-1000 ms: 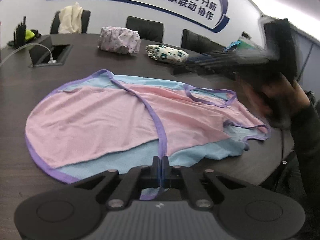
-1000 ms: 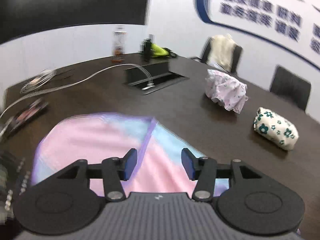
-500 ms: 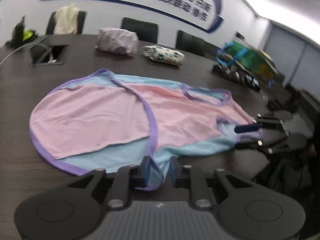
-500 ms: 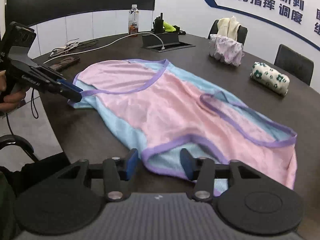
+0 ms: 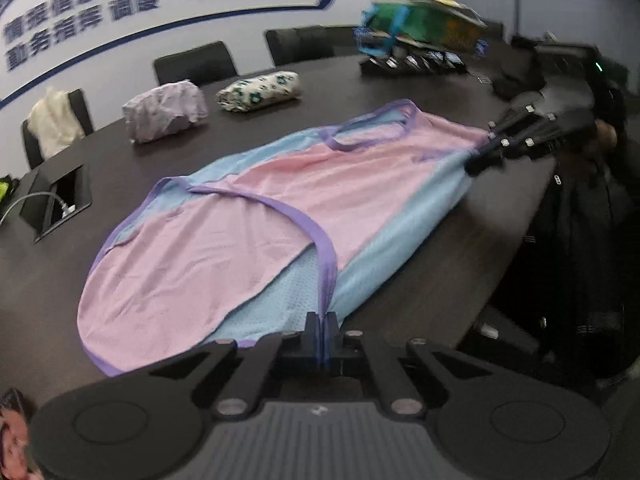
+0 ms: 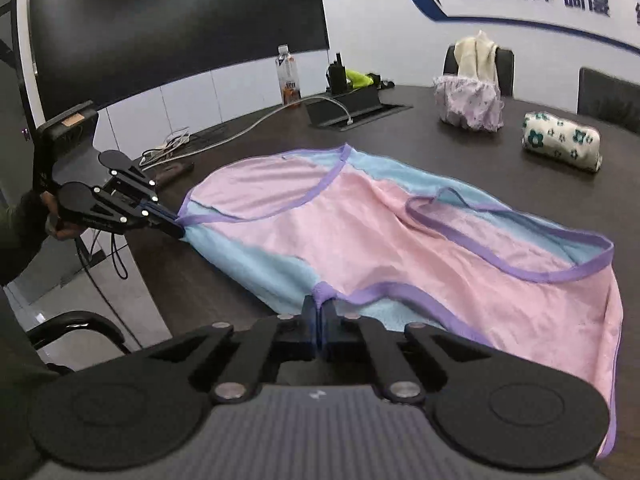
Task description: Fold clothes
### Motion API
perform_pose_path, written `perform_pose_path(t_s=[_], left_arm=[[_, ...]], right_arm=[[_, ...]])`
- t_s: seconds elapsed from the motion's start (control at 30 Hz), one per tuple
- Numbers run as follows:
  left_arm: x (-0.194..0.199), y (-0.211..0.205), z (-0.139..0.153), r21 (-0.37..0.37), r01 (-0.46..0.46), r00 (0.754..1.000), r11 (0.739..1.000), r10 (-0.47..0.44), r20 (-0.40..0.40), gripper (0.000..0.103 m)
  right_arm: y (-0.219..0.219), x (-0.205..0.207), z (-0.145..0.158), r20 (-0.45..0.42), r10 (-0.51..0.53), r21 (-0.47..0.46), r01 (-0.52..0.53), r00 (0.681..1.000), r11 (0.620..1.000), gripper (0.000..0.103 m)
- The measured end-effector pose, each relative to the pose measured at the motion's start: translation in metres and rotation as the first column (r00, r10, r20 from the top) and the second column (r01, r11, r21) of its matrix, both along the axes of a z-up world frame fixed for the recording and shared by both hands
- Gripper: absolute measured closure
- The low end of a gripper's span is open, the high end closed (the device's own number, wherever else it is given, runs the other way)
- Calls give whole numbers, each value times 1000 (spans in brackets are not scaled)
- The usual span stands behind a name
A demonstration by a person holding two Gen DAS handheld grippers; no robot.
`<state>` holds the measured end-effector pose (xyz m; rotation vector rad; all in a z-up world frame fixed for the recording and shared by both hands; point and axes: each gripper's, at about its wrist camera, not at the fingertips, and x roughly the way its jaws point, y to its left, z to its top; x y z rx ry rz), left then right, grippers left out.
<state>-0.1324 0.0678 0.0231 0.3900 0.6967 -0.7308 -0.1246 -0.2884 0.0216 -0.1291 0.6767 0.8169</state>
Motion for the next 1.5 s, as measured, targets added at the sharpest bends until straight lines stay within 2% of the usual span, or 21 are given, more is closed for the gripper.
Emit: perform_pose_path(t_s=[0.1,0.23,0.3,0.4,0.43,0.47,0.5,0.6,0.67,0.8,0.9,1.0,1.03,1.07,1.1,1.13,1.17,1.2,1.27,1.33,1.5], left_arm=[[1,1,-4,-3,6,999,1000,-6,-43,102],[-7,14,3,-51,22,999,998,-23,-24,94],[-2,18,10,-121,-9,999,993,4,-44,90],[15,12,22,-230,-65,996,971,50,-72,83],[24,5,26,-247,-95,994,964,77,-81,74],[37,-3,30,-250,-135,989,959,114,-94,73],[49,-10,33,-251,-169,983,953,146,-109,73],[85,-31,38,-227,-189,980,955,171,-97,75],[107,-47,34,-176,-223,974,959,213,-75,74],[146,-54,29,-147,-328,939,933,306,-158,75],[183,-38,31,-168,-450,876,877,397,-274,75],[218,-26,31,-195,-567,802,801,481,-355,74],[227,-24,28,-200,-596,780,777,503,-372,73],[236,-23,24,-196,-627,756,754,529,-385,76],[241,-23,20,-199,-647,742,736,547,-388,76],[243,-23,17,-208,-656,737,725,556,-384,79],[245,-24,14,-218,-665,732,714,566,-379,92],[245,-25,11,-230,-666,734,710,566,-375,97],[242,-27,5,-252,-656,745,711,558,-365,95],[239,-29,2,-240,-664,740,708,579,-343,96],[240,-30,-9,-240,-682,729,691,610,-311,97]], right_arm=[[7,0,-6,-18,8,-61,-9,1000,998,101],[6,-1,-2,-8,5,-87,-6,1000,996,100],[1,-1,8,9,14,-78,-13,1000,997,96],[2,7,25,64,11,3,-11,998,1000,87],[7,15,29,85,-17,19,15,996,1000,76],[13,27,31,97,-76,27,74,992,997,57],[19,43,30,84,-149,43,146,985,988,48],[38,90,26,28,-345,85,341,938,936,50],[48,118,18,-40,-396,59,397,918,916,56],[45,163,1,-190,-465,78,485,865,871,56],[29,190,-13,-352,-478,137,550,804,824,59],[21,196,-17,-403,-496,153,591,769,792,59],[21,197,-18,-409,-500,154,598,763,787,61],[22,197,-19,-408,-505,152,602,761,784,77],[26,199,-20,-392,-510,142,598,766,789,100],[30,199,-20,-371,-516,129,593,772,795,100],[35,200,-19,-341,-523,113,586,781,802,101],[38,200,-17,-314,-526,109,580,790,807,101],[39,200,-10,-266,-536,125,580,801,805,101],[38,201,-4,-215,-557,140,590,802,796,101],[23,206,-4,-162,-620,120,639,768,760,101]])
